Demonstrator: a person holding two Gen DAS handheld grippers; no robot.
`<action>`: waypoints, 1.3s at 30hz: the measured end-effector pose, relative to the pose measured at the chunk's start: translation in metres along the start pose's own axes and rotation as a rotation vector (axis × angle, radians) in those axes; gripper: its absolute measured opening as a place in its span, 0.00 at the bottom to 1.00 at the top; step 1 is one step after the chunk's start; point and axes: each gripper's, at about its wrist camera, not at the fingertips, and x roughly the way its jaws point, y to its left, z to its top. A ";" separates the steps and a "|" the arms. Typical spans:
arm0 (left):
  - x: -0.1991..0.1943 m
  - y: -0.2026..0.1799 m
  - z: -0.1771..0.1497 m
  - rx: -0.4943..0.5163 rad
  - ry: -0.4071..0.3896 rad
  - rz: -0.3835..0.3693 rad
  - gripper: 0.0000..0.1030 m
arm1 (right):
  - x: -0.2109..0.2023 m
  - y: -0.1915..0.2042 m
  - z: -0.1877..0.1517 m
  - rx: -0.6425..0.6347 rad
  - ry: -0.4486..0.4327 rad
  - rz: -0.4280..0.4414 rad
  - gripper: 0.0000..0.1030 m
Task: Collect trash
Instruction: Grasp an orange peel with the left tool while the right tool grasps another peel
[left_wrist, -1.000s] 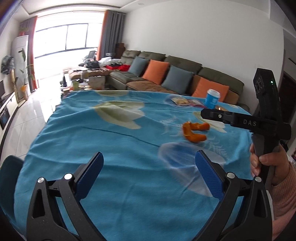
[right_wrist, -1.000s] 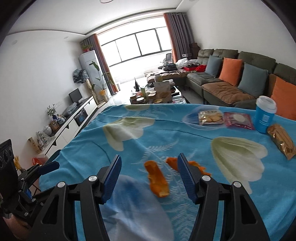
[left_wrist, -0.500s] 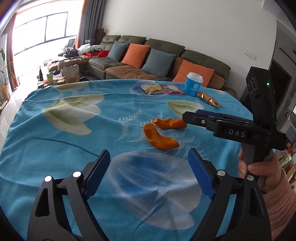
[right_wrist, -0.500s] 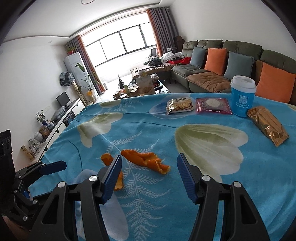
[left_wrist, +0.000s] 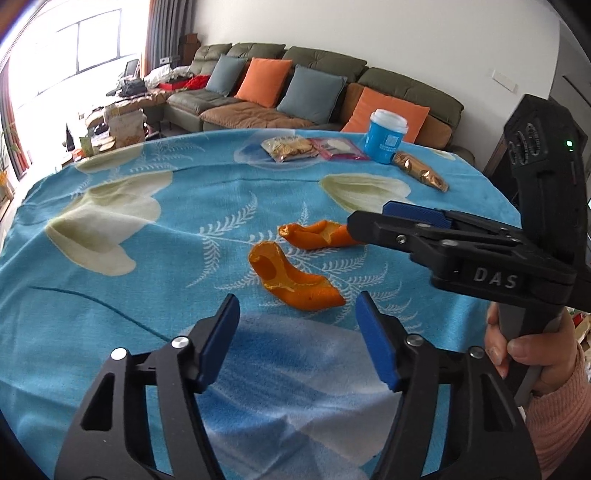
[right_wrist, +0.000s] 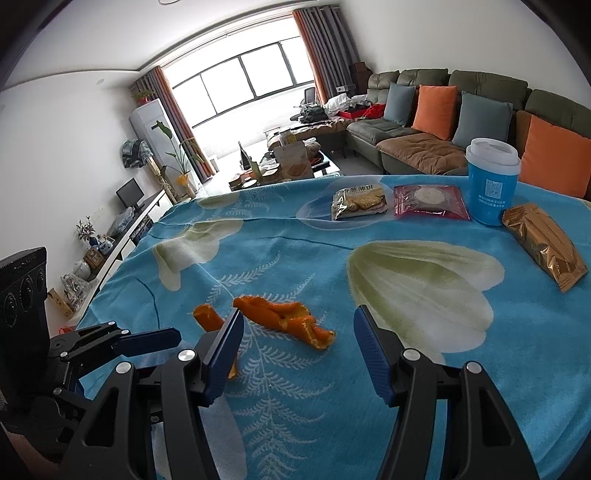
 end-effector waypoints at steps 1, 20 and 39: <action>0.003 0.001 0.000 -0.006 0.006 -0.002 0.56 | 0.000 -0.001 0.000 0.003 0.001 0.002 0.58; -0.010 0.033 0.000 -0.073 -0.027 0.000 0.37 | 0.014 0.000 0.001 0.001 0.074 0.019 0.58; 0.018 0.030 0.004 -0.113 0.042 -0.070 0.19 | 0.024 -0.011 0.001 0.065 0.122 0.065 0.18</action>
